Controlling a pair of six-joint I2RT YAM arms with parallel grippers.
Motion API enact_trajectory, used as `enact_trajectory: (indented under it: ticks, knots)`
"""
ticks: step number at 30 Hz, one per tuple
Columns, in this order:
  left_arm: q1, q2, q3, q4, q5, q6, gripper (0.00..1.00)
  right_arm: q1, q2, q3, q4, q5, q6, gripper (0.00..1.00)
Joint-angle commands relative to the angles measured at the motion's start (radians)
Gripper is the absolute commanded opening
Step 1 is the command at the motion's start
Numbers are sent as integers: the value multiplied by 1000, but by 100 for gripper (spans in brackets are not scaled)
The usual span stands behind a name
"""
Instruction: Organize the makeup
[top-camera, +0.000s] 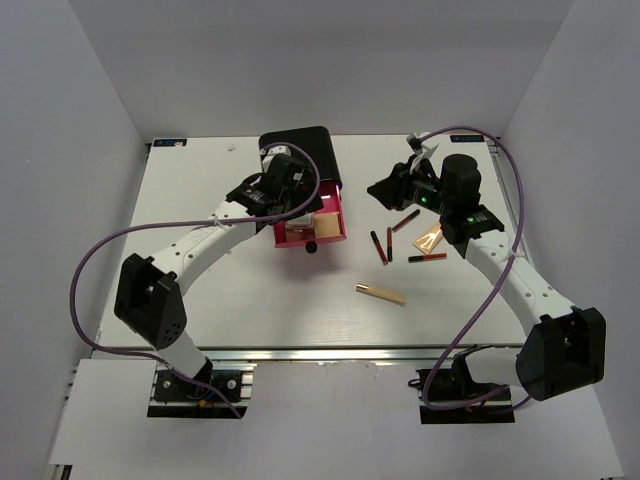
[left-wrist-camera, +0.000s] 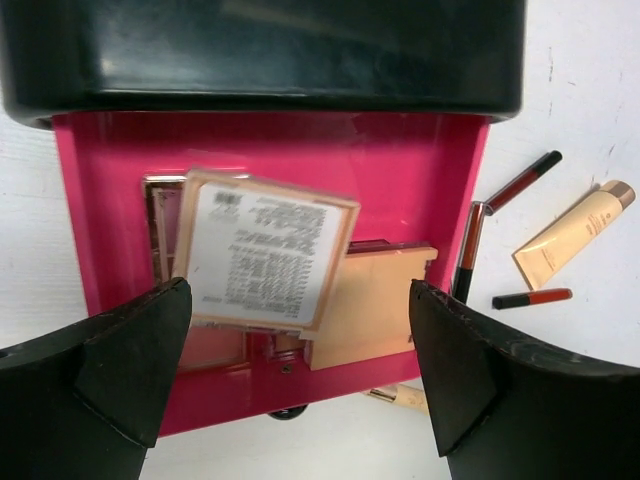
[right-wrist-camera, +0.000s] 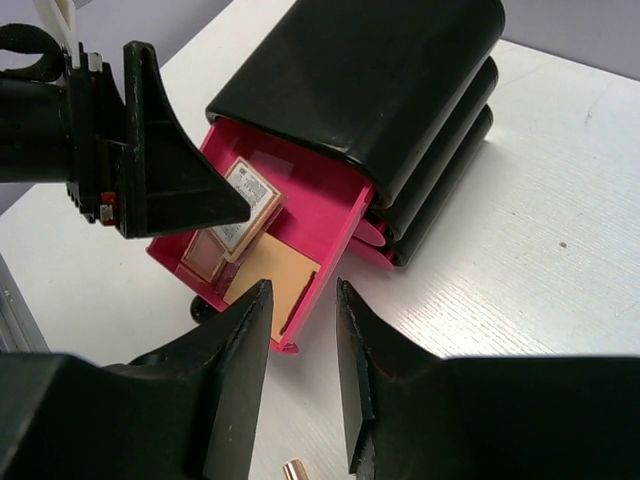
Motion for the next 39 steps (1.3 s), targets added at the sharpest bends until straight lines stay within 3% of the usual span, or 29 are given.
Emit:
enact_trajectory:
  ticks: [1,3,4,6,7,8,10,11,12,13,14,16,18,21,23,24,26,30,34,39]
  knots:
    - [-15,-14,58,-27,-20,22,98,-6,-19,2,10,-1,-35,38]
    - [-19,-22,81,-36,-16,28,98,-4,-18,2,10,-48,-57,41]
    - [-23,-28,90,-38,-10,32,98,-4,-16,2,10,-88,-81,48]
    - [-23,-63,113,-33,-6,57,98,-6,-14,2,-2,-212,-223,58]
    - [-23,-78,121,-30,-12,84,98,-4,-11,0,-42,-366,-371,62]
    - [-23,-94,128,-29,-29,101,98,-3,-10,-1,-66,-453,-461,60]
    - [-4,-129,161,-48,-81,127,98,3,13,6,-205,-645,-683,39]
    - [13,-138,170,-62,-102,150,98,22,27,26,-317,-673,-988,29]
    - [39,-145,179,-62,-87,161,98,39,44,78,-542,-650,-1128,11]
    - [119,-152,181,-55,-37,179,98,55,85,104,-627,-621,-1231,0]
    - [163,-152,182,-43,85,199,98,92,108,127,-700,-592,-1312,0]
    - [282,-142,196,-9,167,203,96,128,181,192,-879,-518,-1494,0]
    - [342,-114,222,25,235,227,84,192,222,217,-918,-445,-1505,0]
    - [428,1,321,54,323,264,71,296,257,195,-776,-271,-1352,0]
    - [454,121,434,68,368,310,74,362,266,151,-605,-169,-1212,0]
    - [458,168,479,62,381,322,82,379,272,138,-552,-74,-1169,0]
    - [459,292,603,65,408,351,88,407,298,122,-434,2,-1068,0]
    - [459,424,702,115,467,344,96,438,346,89,-224,270,-945,0]
    - [459,490,710,200,477,347,98,444,404,88,-70,384,-899,0]
    - [459,619,831,235,451,345,98,442,441,134,-48,407,-891,0]
